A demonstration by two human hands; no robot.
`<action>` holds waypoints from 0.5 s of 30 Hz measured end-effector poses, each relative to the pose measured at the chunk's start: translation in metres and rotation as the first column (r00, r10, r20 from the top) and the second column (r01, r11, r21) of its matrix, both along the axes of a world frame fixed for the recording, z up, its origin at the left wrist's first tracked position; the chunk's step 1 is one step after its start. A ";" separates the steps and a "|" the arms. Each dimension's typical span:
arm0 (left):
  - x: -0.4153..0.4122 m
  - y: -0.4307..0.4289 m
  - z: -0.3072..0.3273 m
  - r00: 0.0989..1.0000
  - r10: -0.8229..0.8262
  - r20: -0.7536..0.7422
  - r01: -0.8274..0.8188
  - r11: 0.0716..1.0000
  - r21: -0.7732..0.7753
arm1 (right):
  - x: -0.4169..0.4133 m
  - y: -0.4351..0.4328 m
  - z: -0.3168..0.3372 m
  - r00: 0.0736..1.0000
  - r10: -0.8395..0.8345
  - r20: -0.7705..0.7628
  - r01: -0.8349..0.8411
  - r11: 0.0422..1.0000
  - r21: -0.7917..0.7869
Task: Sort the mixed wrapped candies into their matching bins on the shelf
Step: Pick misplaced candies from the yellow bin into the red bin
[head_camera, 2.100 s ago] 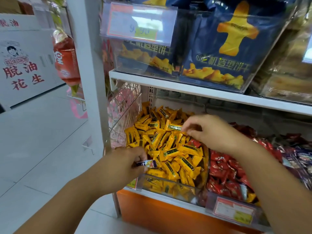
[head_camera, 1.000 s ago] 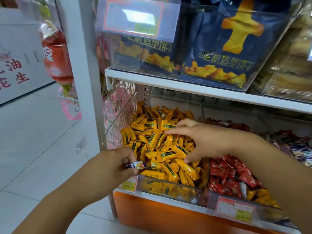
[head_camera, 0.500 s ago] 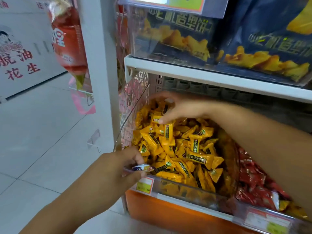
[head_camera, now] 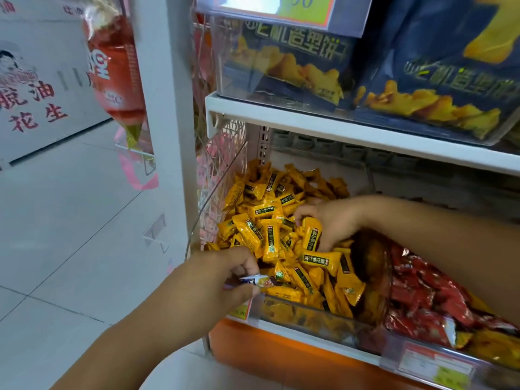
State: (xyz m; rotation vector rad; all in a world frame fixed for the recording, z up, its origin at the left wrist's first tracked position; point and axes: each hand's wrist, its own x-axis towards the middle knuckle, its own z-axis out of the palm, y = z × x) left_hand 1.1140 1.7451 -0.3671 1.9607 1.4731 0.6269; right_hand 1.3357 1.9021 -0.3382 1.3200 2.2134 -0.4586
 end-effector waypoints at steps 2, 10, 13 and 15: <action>0.001 0.001 -0.001 1.000 -0.007 0.008 0.007 1.000 -0.014 | -0.002 -0.002 -0.003 0.998 -0.006 0.058 0.007 1.000 -0.019; 0.000 0.000 -0.002 1.000 -0.006 0.021 0.006 1.000 -0.016 | 0.002 -0.008 -0.001 0.993 -0.040 -0.108 0.038 0.999 -0.014; 0.000 0.000 -0.002 0.999 -0.005 0.047 0.007 0.999 -0.036 | 0.006 -0.006 0.002 0.947 -0.135 -0.290 0.122 0.990 -0.064; -0.001 0.001 -0.002 0.999 -0.011 0.046 0.012 0.999 -0.040 | 0.008 -0.004 0.003 0.877 -0.195 -0.438 0.164 0.980 -0.108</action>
